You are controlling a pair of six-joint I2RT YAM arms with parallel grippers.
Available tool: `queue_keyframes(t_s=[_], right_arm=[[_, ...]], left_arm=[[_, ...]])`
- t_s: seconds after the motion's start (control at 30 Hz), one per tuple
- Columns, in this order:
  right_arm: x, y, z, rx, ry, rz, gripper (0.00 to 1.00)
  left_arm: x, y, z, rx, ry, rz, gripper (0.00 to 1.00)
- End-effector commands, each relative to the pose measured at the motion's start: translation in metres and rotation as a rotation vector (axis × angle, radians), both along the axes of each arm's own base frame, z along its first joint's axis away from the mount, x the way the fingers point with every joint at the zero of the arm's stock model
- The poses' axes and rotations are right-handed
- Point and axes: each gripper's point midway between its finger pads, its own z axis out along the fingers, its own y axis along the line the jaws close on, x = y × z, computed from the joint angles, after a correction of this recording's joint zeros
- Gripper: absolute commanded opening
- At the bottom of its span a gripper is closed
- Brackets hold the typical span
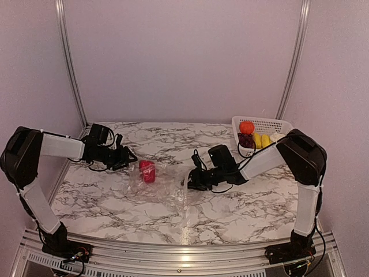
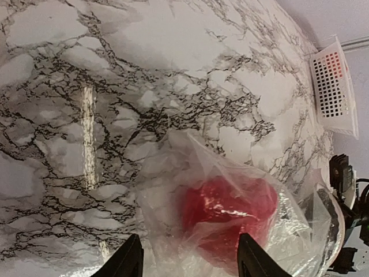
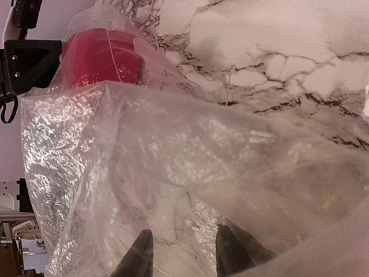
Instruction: Open the zip-top bag and remove the fake food
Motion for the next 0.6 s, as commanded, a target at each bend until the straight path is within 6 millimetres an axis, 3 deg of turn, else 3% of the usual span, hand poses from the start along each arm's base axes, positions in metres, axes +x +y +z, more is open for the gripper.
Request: queue_keyframes(t_s=[0.0,0.17,0.37,0.57], right_arm=[[0.008,0.009,-0.002,0.025,-0.024,0.023,0.36],[0.012,0.017,0.002,0.061,-0.034,0.041,0.41],[0.020,0.029,0.014,0.095,-0.060,0.057,0.62],[0.023,0.041,0.024,0.119,-0.073,0.071,0.67]], left_arm=[[-0.025,-0.001,-0.052,0.064,0.133,-0.064,0.54],[-0.039,-0.028,-0.054,0.060,0.111,-0.148,0.41],[-0.059,-0.057,-0.059,0.092,0.103,-0.241,0.24],[-0.074,-0.082,-0.059,0.131,0.098,-0.317,0.15]])
